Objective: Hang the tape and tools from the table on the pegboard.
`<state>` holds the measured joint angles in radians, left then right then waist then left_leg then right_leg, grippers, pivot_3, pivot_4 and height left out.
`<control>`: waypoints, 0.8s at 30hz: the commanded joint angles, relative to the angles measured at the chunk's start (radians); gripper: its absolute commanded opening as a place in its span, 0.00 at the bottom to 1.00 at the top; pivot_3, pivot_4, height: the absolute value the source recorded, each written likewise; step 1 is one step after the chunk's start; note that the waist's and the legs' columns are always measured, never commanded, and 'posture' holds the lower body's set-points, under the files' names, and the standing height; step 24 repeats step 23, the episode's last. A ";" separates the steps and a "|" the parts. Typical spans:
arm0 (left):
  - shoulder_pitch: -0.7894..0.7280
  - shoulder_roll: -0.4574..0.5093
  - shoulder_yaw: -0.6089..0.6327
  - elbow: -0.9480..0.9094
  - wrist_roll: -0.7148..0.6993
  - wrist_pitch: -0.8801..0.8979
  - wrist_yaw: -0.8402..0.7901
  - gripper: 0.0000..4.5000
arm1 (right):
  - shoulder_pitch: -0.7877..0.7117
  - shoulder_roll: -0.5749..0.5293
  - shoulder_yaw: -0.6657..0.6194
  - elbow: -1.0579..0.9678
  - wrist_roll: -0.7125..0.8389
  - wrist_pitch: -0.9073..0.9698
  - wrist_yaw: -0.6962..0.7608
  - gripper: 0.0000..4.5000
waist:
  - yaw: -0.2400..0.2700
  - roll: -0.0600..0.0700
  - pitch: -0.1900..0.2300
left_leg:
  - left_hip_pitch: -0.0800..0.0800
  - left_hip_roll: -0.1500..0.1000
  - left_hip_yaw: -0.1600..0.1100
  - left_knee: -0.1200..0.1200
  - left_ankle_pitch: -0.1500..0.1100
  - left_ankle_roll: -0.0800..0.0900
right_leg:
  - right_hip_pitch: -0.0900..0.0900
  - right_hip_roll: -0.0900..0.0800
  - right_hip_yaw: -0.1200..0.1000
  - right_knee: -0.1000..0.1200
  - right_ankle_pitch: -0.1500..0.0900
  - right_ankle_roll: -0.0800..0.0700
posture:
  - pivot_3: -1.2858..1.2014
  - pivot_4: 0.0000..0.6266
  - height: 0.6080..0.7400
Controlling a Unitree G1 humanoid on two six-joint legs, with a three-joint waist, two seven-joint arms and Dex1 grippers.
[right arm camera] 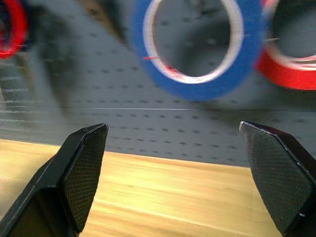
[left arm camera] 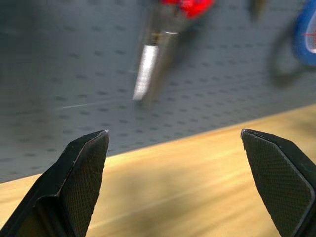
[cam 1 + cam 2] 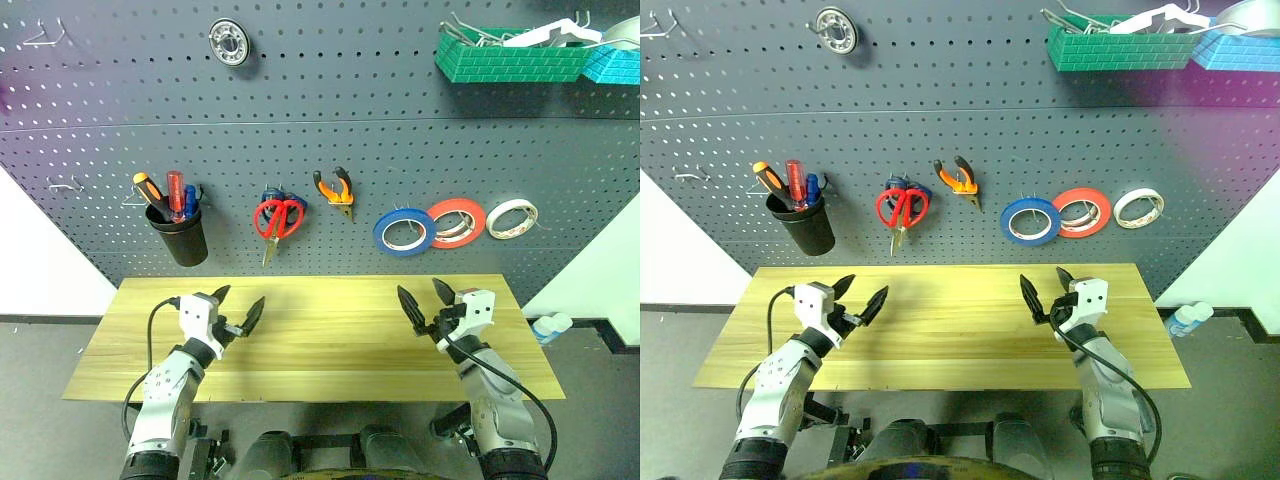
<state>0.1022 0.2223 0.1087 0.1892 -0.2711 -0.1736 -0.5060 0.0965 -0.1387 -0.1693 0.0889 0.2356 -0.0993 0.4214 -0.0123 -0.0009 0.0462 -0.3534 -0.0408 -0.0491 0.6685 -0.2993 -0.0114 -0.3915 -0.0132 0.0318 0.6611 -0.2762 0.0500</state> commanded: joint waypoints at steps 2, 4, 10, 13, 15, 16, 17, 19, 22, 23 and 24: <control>0.038 -0.023 0.026 -0.034 0.025 -0.047 0.069 1.00 | 0.060 0.014 -0.023 -0.149 -0.139 -0.028 -0.198 1.00 | 0.002 0.000 0.000 | 0.000 0.000 0.000 0.000 0.000 0.000 | 0.000 0.000 0.000 0.000 -0.001 0.002 | 0.50 0.00 0.95; 0.062 -0.027 0.024 -0.053 0.039 -0.050 0.092 1.00 | 0.105 0.010 -0.022 -0.203 -0.197 -0.012 -0.259 1.00 | 0.002 0.000 0.000 | -0.001 0.000 0.000 0.000 0.000 0.000 | 0.000 0.000 0.000 0.000 -0.002 0.003 | 0.50 0.00 0.95; 0.132 -0.037 0.023 -0.125 0.048 -0.043 0.138 1.00 | 0.243 0.018 0.004 -0.395 -0.208 0.072 -0.295 1.00 | -0.001 0.000 0.000 | 0.000 0.000 0.000 0.000 0.000 0.000 | 0.000 0.000 0.000 -0.001 -0.005 0.002 | 0.50 0.00 0.95; 0.154 -0.040 0.030 -0.160 0.053 -0.033 0.170 1.00 | 0.284 -0.008 0.008 -0.461 -0.254 0.175 -0.310 1.00 | -0.001 -0.001 0.000 | -0.001 0.000 0.000 0.000 0.000 0.000 | 0.002 0.000 0.001 -0.001 -0.007 0.000 | 0.50 0.00 0.95; 0.166 -0.036 0.027 -0.173 0.060 -0.032 0.180 1.00 | 0.304 -0.027 0.008 -0.498 -0.296 0.222 -0.322 1.00 | -0.001 -0.001 0.000 | -0.001 0.001 0.000 0.000 0.000 0.000 | 0.004 0.000 0.001 -0.002 -0.007 -0.001 | 0.50 0.00 0.95; 0.173 -0.035 0.027 -0.180 0.063 -0.034 0.185 1.00 | 0.312 -0.031 0.003 -0.513 -0.307 0.237 -0.329 1.00 | -0.001 0.000 0.000 | -0.001 0.001 0.000 0.000 0.000 0.000 | 0.004 0.000 0.001 -0.002 -0.007 -0.001 | 0.50 0.00 0.95; 0.181 -0.035 0.029 -0.185 0.062 -0.031 0.189 1.00 | 0.322 -0.026 0.003 -0.528 -0.300 0.265 -0.330 1.00 | 0.000 0.000 0.000 | -0.001 0.001 0.000 0.000 0.000 0.000 | 0.004 0.000 0.001 -0.002 -0.007 -0.001 | 0.50 0.00 0.95; 0.198 -0.036 0.031 -0.194 0.064 -0.028 0.194 1.00 | 0.347 -0.016 0.004 -0.561 -0.317 0.317 -0.348 1.00 | -0.001 -0.001 0.000 | -0.001 0.001 0.000 -0.001 0.000 0.000 | 0.003 0.000 0.001 -0.002 -0.008 -0.001 | 0.51 0.00 0.95; 0.218 -0.040 0.030 -0.202 0.065 -0.027 0.196 1.00 | 0.372 -0.021 0.014 -0.592 -0.321 0.353 -0.339 1.00 | 0.001 0.000 0.000 | -0.001 0.001 0.000 -0.001 0.000 0.000 | 0.000 0.000 0.001 -0.002 -0.009 -0.001 | 0.51 0.00 0.95; 0.226 -0.043 0.029 -0.206 0.062 -0.024 0.197 1.00 | 0.384 -0.015 0.015 -0.603 -0.300 0.369 -0.328 1.00 | 0.001 0.000 0.000 | -0.002 0.001 0.000 -0.001 0.000 0.000 | -0.001 0.000 0.001 -0.003 -0.009 -0.001 | 0.51 0.00 0.95; 0.226 -0.043 0.029 -0.206 0.062 -0.024 0.197 1.00 | 0.384 -0.015 0.015 -0.603 -0.300 0.369 -0.328 1.00 | 0.001 0.000 0.000 | -0.002 0.001 0.000 -0.001 0.000 0.000 | -0.001 0.000 0.001 -0.003 -0.009 -0.001 | 0.51 0.00 0.95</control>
